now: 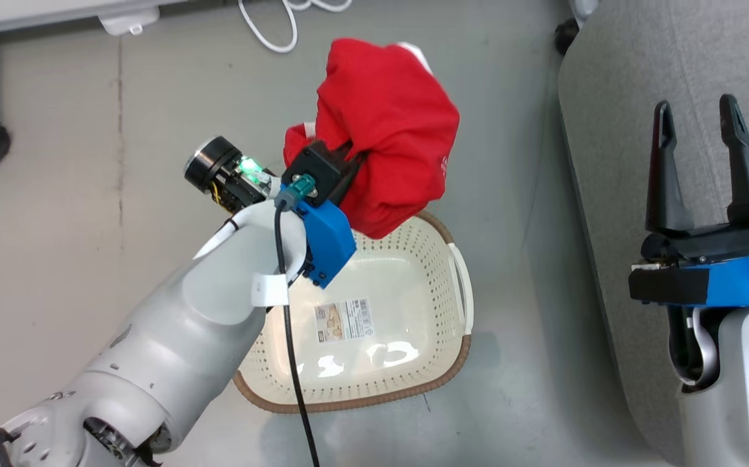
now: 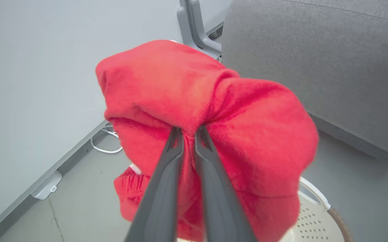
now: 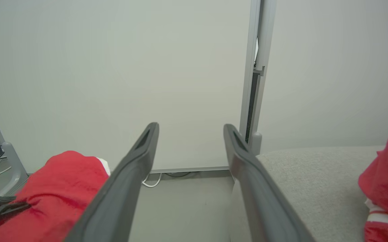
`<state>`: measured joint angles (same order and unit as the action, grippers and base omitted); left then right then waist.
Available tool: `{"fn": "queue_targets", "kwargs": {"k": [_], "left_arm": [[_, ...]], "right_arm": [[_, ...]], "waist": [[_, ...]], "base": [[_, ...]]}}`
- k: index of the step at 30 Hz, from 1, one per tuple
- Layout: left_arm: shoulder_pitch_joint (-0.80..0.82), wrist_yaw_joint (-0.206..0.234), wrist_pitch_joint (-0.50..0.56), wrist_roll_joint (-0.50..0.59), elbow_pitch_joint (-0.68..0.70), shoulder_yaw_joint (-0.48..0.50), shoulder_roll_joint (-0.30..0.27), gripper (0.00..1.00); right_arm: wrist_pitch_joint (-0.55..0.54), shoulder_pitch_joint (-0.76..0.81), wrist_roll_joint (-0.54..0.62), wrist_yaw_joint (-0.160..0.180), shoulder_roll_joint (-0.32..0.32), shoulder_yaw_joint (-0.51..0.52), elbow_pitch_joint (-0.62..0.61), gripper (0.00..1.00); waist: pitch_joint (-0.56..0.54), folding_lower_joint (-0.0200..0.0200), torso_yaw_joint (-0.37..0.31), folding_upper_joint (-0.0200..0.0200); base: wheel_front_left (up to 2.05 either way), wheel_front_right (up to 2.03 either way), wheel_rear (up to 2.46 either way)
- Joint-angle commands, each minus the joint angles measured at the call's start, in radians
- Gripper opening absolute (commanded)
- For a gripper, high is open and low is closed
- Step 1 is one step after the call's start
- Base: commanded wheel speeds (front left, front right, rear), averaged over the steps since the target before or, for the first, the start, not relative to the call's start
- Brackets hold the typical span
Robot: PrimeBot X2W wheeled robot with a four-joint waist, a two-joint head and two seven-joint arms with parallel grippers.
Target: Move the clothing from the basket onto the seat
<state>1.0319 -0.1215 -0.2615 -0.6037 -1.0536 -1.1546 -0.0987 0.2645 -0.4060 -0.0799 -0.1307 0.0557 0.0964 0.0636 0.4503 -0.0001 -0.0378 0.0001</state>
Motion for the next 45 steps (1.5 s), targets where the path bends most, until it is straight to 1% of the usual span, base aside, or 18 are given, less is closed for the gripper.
{"fn": "queue_targets", "kwargs": {"k": [1,5,10,21,30,42,45], "left_arm": [[-0.014,0.014,-0.004,-0.003,0.033,0.032,-0.015,0.0],[-0.041,0.031,-0.005,0.004,0.112,0.106,-0.049,0.0],[-0.091,0.041,-0.005,0.028,0.186,0.179,-0.078,0.0],[-0.212,0.043,-0.005,0.075,0.317,0.298,-0.092,0.0],[-0.286,0.037,-0.005,0.106,0.377,0.354,-0.092,0.0],[-0.317,0.027,-0.005,0.137,0.405,0.385,-0.086,0.0],[-0.317,0.025,-0.005,0.148,0.413,0.393,-0.084,0.0]], "right_arm": [[0.0,0.02,0.005,0.0,0.005,-0.001,0.007,1.0],[0.0,0.043,0.003,0.0,0.005,-0.005,0.021,1.0],[0.0,0.074,-0.005,0.0,0.005,-0.014,0.04,1.0],[0.0,0.151,-0.024,0.0,0.0,-0.037,0.075,1.0],[0.0,0.196,-0.044,0.0,-0.005,-0.051,0.096,1.0],[0.0,0.213,-0.058,0.0,-0.006,-0.059,0.102,1.0],[0.0,0.215,-0.057,0.0,-0.006,-0.084,0.108,1.0]], "waist": [[-0.044,0.0001,0.007,-0.0001],[-0.09,0.0001,0.009,-0.0001],[-0.15,0.0001,0.005,-0.0001],[-0.268,0.0001,0.008,-0.0001],[-0.328,0.0001,0.016,-0.0001],[-0.343,0.0001,0.024,-0.0001],[-0.341,0.0001,0.026,-0.0001]], "base": [[0.0,0.0,0.0],[0.0,0.0,0.0],[0.0,0.0,0.0],[0.0,0.0,0.0],[0.0,0.0,0.0],[0.0,0.0,0.0],[0.0,0.0,0.0]]}}
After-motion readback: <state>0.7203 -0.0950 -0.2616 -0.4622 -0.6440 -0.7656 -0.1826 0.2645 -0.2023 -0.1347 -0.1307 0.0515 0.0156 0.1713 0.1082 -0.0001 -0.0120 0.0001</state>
